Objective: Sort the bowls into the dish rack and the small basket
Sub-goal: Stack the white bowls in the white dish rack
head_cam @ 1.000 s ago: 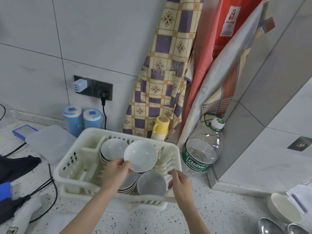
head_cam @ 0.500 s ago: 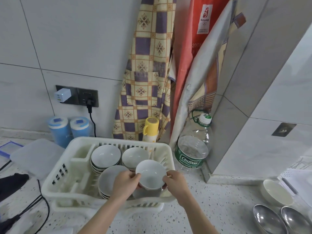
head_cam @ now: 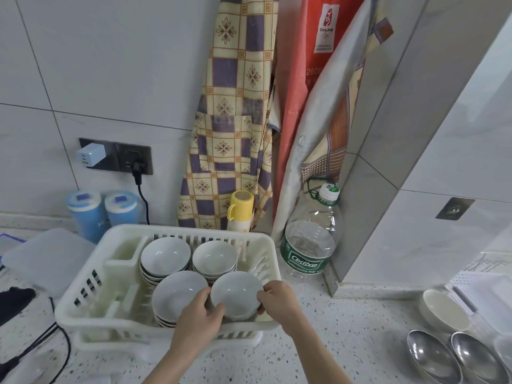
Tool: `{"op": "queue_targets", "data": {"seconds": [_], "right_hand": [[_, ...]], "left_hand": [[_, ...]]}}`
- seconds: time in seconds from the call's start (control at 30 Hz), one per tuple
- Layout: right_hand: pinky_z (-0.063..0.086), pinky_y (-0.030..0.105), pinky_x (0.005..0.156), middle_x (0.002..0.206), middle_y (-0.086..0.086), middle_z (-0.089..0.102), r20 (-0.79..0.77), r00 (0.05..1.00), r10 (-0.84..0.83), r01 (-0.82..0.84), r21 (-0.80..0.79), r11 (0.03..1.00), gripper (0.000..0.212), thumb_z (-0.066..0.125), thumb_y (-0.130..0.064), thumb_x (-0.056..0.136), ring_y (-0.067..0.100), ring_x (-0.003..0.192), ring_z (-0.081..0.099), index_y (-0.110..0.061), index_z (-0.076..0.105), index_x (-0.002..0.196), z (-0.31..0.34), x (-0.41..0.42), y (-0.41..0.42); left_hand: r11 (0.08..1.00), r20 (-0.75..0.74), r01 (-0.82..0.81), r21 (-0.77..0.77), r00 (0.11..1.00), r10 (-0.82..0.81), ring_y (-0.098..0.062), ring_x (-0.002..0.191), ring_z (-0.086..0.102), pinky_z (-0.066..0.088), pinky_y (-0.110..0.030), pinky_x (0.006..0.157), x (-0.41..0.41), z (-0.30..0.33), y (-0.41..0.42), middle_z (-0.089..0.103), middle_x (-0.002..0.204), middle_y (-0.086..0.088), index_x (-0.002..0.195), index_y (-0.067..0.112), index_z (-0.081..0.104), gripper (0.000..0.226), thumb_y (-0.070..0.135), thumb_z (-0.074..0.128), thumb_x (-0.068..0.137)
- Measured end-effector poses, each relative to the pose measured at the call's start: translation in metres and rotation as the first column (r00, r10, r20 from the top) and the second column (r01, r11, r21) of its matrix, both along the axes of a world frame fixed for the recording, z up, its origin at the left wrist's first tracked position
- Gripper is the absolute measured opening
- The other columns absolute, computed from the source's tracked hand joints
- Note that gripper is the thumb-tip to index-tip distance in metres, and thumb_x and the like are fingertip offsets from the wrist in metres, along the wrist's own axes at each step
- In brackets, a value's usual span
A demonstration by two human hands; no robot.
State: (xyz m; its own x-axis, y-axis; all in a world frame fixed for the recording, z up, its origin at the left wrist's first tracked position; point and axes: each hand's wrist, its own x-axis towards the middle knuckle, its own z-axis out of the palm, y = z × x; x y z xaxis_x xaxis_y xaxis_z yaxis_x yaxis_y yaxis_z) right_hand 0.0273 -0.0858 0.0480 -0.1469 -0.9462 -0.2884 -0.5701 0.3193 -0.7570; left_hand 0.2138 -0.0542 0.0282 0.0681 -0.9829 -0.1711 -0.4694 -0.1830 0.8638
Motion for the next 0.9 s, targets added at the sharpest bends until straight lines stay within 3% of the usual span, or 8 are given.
{"op": "queue_targets", "data": {"seconds": [0.2, 0.33, 0.4, 0.57, 0.63, 0.7, 0.77, 0.9], "right_hand": [[0.028, 0.027, 0.055, 0.064, 0.009, 0.051, -0.135, 0.990, 0.033, -0.030, 0.022, 0.999, 0.010, 0.049, -0.009, 0.074, 0.018, 0.062, 0.042, -0.010, 0.045, 0.064, -0.006, 0.012, -0.001], [0.028, 0.025, 0.051, 0.067, 0.006, 0.055, -0.217, 0.975, 0.048, -0.039, 0.042, 0.998, 0.007, 0.049, -0.011, 0.076, 0.019, 0.062, 0.043, -0.010, 0.049, 0.069, -0.009, 0.015, -0.004], [0.029, 0.024, 0.050, 0.067, 0.005, 0.056, -0.246, 0.969, 0.038, -0.027, 0.048, 0.998, 0.006, 0.049, -0.011, 0.076, 0.019, 0.061, 0.045, -0.010, 0.050, 0.071, -0.010, 0.016, -0.005], [0.027, 0.021, 0.044, 0.063, -0.004, 0.047, -0.419, 0.903, 0.093, -0.054, 0.104, 0.993, 0.017, 0.050, -0.012, 0.078, 0.011, 0.051, 0.040, -0.016, 0.040, 0.065, -0.009, 0.021, -0.005], [0.027, 0.020, 0.046, 0.066, -0.006, 0.044, -0.482, 0.866, 0.131, -0.079, 0.126, 0.989, 0.012, 0.050, -0.013, 0.080, 0.013, 0.060, 0.046, -0.017, 0.042, 0.072, -0.010, 0.024, -0.005], [0.029, 0.020, 0.048, 0.069, -0.006, 0.044, -0.521, 0.839, 0.155, -0.095, 0.140, 0.986, 0.005, 0.050, -0.014, 0.081, 0.017, 0.071, 0.051, -0.016, 0.047, 0.084, -0.010, 0.026, -0.006], [0.035, 0.020, 0.054, 0.076, -0.005, 0.051, -0.552, 0.816, 0.170, -0.103, 0.151, 0.983, 0.014, 0.050, -0.015, 0.082, 0.019, 0.076, 0.054, -0.016, 0.054, 0.095, -0.011, 0.027, -0.006], [0.045, 0.024, 0.067, 0.109, 0.003, 0.066, -0.591, 0.785, 0.185, -0.097, 0.178, 0.979, 0.030, 0.051, -0.016, 0.086, 0.020, 0.094, 0.065, -0.012, 0.059, 0.114, -0.013, 0.029, -0.006]], "left_hand": [[0.995, 0.035, 0.098, 0.035, 0.994, -0.099, -0.011, 0.058, 0.060, 0.046, -0.026, 0.058, -0.002, 0.000, 0.013, 0.060, 0.060, 0.002, 0.145, 0.024, 0.043, 0.055, 0.024, 0.056, 0.091], [0.995, 0.023, 0.096, 0.016, 0.995, -0.096, -0.013, 0.064, 0.065, 0.047, -0.026, 0.060, -0.001, -0.002, 0.018, 0.069, 0.071, 0.000, 0.146, 0.024, 0.038, 0.057, 0.024, 0.057, 0.092], [0.996, 0.004, 0.083, 0.014, 0.996, -0.084, -0.013, 0.065, 0.064, 0.048, -0.025, 0.059, 0.000, -0.002, 0.019, 0.071, 0.076, 0.000, 0.138, 0.027, 0.045, 0.047, 0.024, 0.057, 0.092], [0.995, 0.044, 0.090, 0.049, 0.995, -0.093, -0.017, 0.064, 0.064, 0.045, -0.027, 0.059, 0.001, -0.003, 0.020, 0.068, 0.075, 0.000, 0.092, 0.020, 0.059, 0.006, 0.023, 0.054, 0.091], [0.995, 0.075, 0.088, 0.039, 0.993, -0.090, -0.020, 0.061, 0.060, 0.044, -0.031, 0.060, 0.001, -0.007, 0.022, 0.059, 0.068, -0.003, 0.076, 0.014, 0.053, 0.017, 0.022, 0.053, 0.091], [0.996, 0.071, 0.085, 0.032, 0.994, -0.087, -0.025, 0.066, 0.064, 0.050, -0.038, 0.064, 0.001, -0.009, 0.023, 0.060, 0.070, -0.007, 0.078, 0.011, 0.057, 0.019, 0.023, 0.053, 0.091], [0.995, 0.056, 0.091, 0.043, 0.994, -0.093, -0.027, 0.071, 0.066, 0.053, -0.042, 0.069, 0.001, -0.009, 0.023, 0.062, 0.072, -0.007, 0.083, 0.011, 0.061, 0.018, 0.024, 0.053, 0.092], [0.995, 0.070, 0.091, 0.046, 0.993, -0.094, -0.018, 0.064, 0.061, 0.046, -0.031, 0.061, 0.000, -0.011, 0.022, 0.053, 0.061, 0.005, 0.069, 0.021, 0.051, 0.024, 0.027, 0.053, 0.092]]}}
